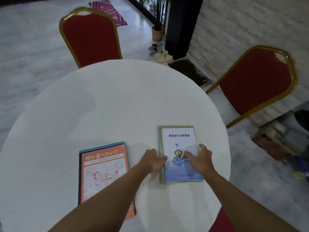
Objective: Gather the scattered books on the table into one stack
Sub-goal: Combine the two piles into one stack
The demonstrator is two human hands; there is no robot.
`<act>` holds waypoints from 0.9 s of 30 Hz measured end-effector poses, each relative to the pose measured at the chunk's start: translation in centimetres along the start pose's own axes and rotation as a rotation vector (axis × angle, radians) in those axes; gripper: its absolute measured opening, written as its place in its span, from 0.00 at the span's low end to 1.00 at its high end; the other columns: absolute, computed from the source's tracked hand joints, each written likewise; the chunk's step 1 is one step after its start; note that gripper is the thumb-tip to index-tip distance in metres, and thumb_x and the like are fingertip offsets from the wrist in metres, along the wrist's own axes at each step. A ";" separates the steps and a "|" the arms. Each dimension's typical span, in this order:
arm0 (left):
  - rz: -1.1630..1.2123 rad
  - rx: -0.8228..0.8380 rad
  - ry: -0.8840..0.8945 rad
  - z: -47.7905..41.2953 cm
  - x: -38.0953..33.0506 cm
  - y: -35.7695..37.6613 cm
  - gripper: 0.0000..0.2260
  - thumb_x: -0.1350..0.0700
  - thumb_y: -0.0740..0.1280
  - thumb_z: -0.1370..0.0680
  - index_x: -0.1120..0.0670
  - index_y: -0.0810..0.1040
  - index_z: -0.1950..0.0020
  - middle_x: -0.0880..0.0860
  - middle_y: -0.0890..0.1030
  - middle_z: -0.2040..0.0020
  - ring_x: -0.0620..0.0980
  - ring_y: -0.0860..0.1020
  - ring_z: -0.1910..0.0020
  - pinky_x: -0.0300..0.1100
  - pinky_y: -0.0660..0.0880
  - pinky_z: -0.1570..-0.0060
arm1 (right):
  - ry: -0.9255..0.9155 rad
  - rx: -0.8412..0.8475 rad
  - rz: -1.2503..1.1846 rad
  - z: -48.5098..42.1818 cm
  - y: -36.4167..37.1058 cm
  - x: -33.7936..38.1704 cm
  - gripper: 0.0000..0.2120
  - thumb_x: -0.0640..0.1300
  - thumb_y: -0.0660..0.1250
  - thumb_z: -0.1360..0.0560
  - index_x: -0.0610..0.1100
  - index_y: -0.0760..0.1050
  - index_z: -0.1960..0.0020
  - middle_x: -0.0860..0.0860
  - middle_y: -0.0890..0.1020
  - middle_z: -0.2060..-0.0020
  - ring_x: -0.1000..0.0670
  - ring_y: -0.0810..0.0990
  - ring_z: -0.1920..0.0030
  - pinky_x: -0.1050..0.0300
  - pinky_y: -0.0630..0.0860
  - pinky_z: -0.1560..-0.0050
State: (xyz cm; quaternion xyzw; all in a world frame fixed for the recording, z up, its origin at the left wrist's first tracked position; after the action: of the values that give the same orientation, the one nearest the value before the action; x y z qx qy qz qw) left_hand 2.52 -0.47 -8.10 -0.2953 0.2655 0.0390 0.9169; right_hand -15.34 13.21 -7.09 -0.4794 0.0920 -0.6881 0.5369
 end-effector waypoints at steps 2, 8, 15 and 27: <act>0.030 -0.016 -0.012 -0.4 -0.7 0.7 0.31 0.40 0.65 0.23 0.62 0.72 0.31 0.62 0.74 0.32 0.59 0.74 0.34 0.46 0.71 0.38 | 0.024 0.014 -0.029 -0.4 0.3 -0.7 0.43 0.51 0.80 0.30 0.38 0.64 0.23 0.37 0.72 0.30 0.38 0.75 0.31 0.42 0.72 0.30; 0.322 -0.044 -0.115 -1.1 -1.0 1.8 0.24 0.47 0.75 0.30 0.60 0.80 0.40 0.56 0.83 0.43 0.54 0.82 0.46 0.41 0.76 0.54 | 0.110 0.134 -0.187 -1.5 0.4 -1.9 0.33 0.48 0.83 0.39 0.38 0.79 0.37 0.41 0.85 0.44 0.41 0.85 0.45 0.42 0.82 0.41; 0.562 0.010 -0.186 0.0 1.2 2.8 0.18 0.56 0.76 0.33 0.61 0.83 0.45 0.59 0.86 0.49 0.56 0.84 0.54 0.43 0.80 0.60 | 0.114 0.274 -0.314 -0.3 1.1 -2.7 0.24 0.43 0.80 0.45 0.38 0.86 0.50 0.41 0.88 0.53 0.40 0.88 0.52 0.44 0.85 0.46; 0.420 -0.300 0.339 4.0 -0.6 -4.5 0.21 0.56 0.70 0.32 0.48 0.66 0.43 0.45 0.80 0.54 0.39 0.80 0.58 0.29 0.74 0.62 | -0.280 0.175 -0.528 2.7 0.4 4.4 0.27 0.28 0.77 0.34 0.43 0.74 0.40 0.48 0.85 0.51 0.55 0.85 0.57 0.66 0.80 0.63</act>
State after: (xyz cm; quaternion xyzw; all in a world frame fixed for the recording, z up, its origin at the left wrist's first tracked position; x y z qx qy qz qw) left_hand 4.91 -1.86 -2.74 -0.3683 0.4610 0.2169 0.7776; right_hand -12.88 10.48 -3.51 -0.5291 -0.1699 -0.7362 0.3864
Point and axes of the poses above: each hand's wrist, its own z-axis away from the middle knuckle, its own y-axis out of the palm, x = y × z, the point moved 5 cm from there along -z, towards the middle knuckle
